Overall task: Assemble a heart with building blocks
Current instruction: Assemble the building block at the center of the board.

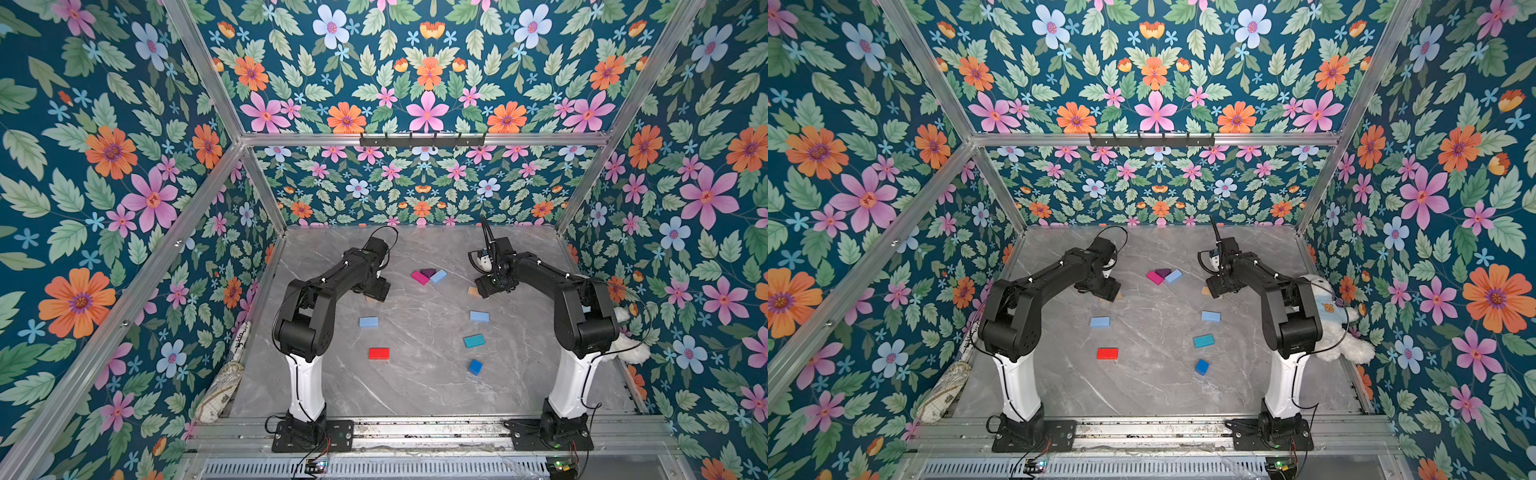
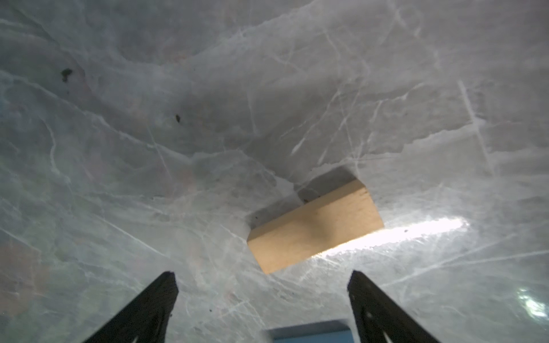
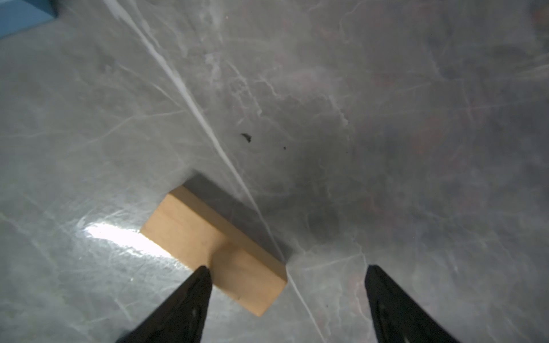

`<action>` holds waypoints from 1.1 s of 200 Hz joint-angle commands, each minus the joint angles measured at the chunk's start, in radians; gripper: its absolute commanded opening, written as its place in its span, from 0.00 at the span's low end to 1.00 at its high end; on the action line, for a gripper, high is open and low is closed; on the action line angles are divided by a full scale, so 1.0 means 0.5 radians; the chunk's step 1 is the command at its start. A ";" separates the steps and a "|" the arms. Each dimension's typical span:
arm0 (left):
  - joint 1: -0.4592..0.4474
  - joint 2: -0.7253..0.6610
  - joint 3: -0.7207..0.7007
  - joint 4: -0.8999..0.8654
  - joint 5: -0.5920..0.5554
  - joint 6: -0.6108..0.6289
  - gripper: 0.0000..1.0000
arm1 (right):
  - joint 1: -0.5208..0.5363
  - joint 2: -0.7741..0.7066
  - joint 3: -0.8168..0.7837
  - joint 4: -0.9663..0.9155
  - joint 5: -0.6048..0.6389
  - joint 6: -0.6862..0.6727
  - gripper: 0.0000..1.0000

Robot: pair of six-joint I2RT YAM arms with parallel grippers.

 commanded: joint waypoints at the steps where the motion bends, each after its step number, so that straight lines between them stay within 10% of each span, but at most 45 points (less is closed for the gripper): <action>1: 0.004 0.060 0.051 -0.002 0.015 0.187 0.92 | -0.008 0.032 0.021 -0.077 -0.158 -0.097 0.82; 141: 0.028 0.185 0.006 0.034 0.121 0.282 0.77 | 0.006 0.100 -0.021 -0.015 -0.178 -0.156 0.79; 220: 0.034 0.179 -0.053 0.039 0.169 0.317 0.38 | 0.029 0.088 -0.097 -0.024 -0.272 -0.195 0.49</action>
